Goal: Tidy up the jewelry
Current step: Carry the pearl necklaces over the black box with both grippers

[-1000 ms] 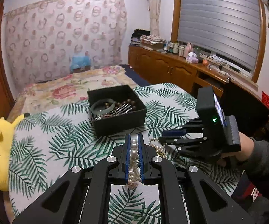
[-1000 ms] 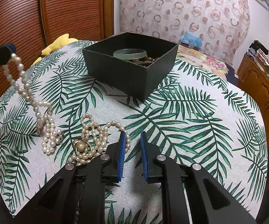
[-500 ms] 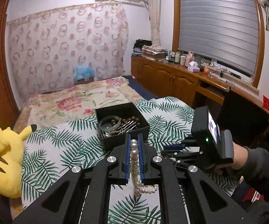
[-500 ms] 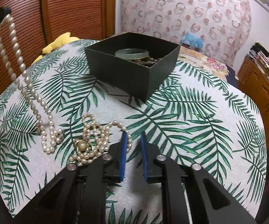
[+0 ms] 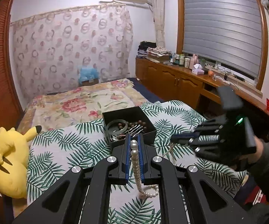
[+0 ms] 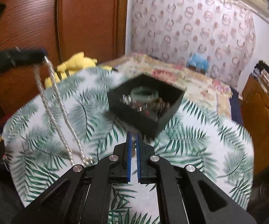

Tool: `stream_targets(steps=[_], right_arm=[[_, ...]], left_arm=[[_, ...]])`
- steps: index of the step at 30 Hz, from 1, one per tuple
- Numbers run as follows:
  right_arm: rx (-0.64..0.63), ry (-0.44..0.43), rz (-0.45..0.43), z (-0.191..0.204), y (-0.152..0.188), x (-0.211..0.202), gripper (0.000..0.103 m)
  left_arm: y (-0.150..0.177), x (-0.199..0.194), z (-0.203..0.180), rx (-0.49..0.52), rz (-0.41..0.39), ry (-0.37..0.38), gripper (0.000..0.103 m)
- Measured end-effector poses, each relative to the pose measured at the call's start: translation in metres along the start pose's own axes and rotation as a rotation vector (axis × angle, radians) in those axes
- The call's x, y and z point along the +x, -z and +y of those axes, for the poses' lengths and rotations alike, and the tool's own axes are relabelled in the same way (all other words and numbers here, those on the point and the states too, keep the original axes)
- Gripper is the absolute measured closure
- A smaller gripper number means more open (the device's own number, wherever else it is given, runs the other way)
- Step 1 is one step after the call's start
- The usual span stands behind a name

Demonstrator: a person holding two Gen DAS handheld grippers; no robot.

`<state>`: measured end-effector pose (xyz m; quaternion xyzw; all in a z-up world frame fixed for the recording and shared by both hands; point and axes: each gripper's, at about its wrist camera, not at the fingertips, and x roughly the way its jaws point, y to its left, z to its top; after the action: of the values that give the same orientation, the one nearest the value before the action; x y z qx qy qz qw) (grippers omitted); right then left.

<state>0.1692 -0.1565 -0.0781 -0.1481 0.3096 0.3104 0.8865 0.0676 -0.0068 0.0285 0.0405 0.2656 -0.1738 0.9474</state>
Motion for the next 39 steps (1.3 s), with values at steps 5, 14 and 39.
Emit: stream_targets(steps=[5,14,39], right_arm=[[-0.025,0.007,-0.072,0.003,-0.028,-0.032,0.098],[-0.062,0.025,-0.154,0.006,-0.066,-0.071,0.098],[-0.010,0.104,-0.260,-0.047,-0.154,-0.070,0.098]], left_arm=[[-0.013,-0.006,-0.002,0.008,-0.034,-0.001,0.096],[-0.039,-0.011,-0.005,0.021,-0.075,0.001,0.096],[-0.117,0.007,0.010,-0.025,-0.174,-0.031,0.096]])
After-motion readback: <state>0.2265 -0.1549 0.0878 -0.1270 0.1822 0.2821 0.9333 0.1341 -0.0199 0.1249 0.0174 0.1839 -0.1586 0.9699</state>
